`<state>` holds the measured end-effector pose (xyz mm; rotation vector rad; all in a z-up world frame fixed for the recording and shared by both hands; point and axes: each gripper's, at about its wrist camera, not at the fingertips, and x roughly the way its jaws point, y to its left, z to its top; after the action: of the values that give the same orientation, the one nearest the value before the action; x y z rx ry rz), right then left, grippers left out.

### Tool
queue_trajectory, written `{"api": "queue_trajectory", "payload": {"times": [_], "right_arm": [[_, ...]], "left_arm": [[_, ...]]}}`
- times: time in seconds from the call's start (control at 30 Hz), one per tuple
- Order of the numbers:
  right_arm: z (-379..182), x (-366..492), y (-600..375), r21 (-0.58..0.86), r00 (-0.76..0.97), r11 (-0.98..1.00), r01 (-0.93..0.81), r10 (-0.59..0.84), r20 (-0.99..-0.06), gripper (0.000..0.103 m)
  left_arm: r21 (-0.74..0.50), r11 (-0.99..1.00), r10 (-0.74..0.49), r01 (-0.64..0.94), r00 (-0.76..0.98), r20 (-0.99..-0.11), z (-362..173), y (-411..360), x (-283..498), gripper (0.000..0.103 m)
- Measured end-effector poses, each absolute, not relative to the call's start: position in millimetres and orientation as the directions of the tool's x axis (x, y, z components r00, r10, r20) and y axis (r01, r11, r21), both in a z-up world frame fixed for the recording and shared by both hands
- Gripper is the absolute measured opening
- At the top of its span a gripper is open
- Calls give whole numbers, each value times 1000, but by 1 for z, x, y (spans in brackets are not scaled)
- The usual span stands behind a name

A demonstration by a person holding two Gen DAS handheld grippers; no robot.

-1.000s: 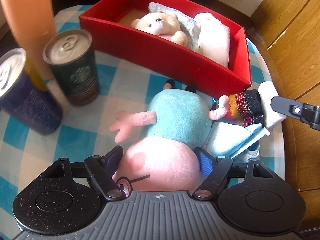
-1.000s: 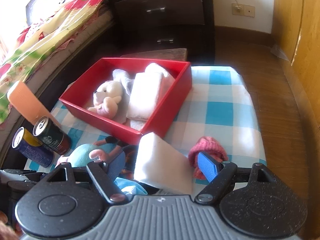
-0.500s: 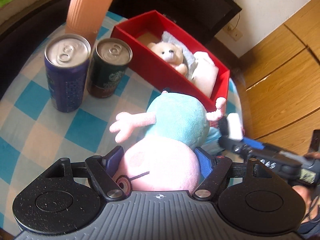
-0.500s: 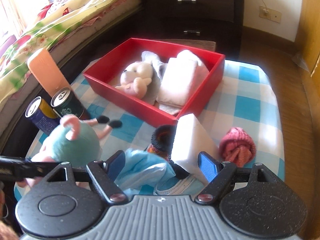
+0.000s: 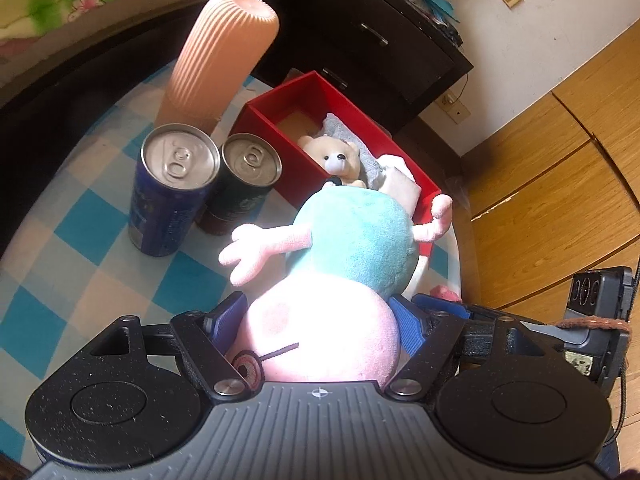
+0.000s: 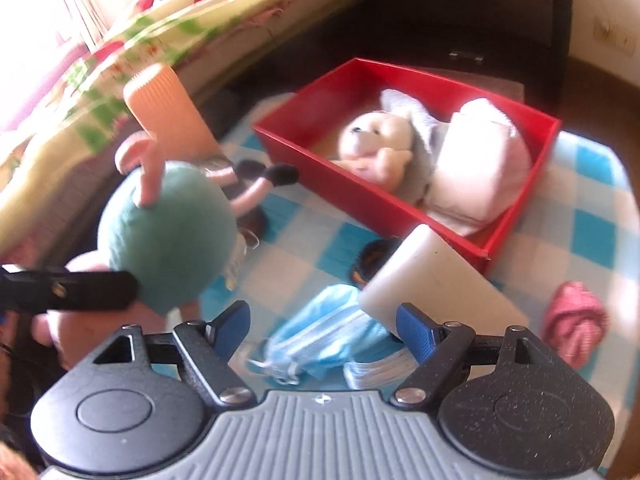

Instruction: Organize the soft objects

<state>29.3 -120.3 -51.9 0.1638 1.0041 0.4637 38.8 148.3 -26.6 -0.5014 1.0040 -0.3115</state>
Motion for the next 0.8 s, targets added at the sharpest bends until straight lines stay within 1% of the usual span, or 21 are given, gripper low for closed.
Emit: {"api": "queue_trajectory", "payload": {"times": [0.1,0.17,0.2,0.27,0.33,0.47,0.53,0.6,0.63,0.67,0.7,0.8], "right_arm": [[-47,31,-122,469,404,833,-295,553,-728,59],[-44,31,-122,491,407,822,-289,570,-714,59],[-45,32,-120,490,409,824,-284,566,-715,59],[-58,34,-113,498,363,834,-239,552,-751,59],[-73,37,-108,537,320,820,-198,572,-755,59],[-91,46,-98,544,294,828,-131,557,-777,59],[-98,51,-93,521,298,846,-109,528,-795,59],[-105,54,-87,469,298,877,-106,478,-826,59],[-109,55,-84,436,292,894,-106,447,-845,59],[-112,56,-82,402,288,910,-105,414,-863,59],[-115,56,-80,370,283,922,-114,388,-877,59],[-124,55,-83,285,276,950,-128,311,-910,56]], "left_arm": [[-538,843,-468,14,512,-720,-27,154,38,75],[-540,841,-471,15,510,-720,-27,154,37,75],[-541,841,-472,13,508,-721,-27,154,38,75],[-544,839,-472,9,509,-720,-27,154,38,75],[-545,838,-471,10,515,-716,-25,154,37,75],[-536,844,-461,10,524,-716,-24,158,36,74],[-525,851,-449,4,524,-724,-26,162,35,74],[-524,852,-446,-7,515,-732,-32,165,35,73],[-520,854,-445,-8,505,-739,-35,165,35,70],[-517,856,-445,-7,498,-744,-38,166,36,63],[-517,856,-449,-4,489,-748,-41,166,36,61],[-473,881,-428,12,447,-786,-54,158,38,62]]}}
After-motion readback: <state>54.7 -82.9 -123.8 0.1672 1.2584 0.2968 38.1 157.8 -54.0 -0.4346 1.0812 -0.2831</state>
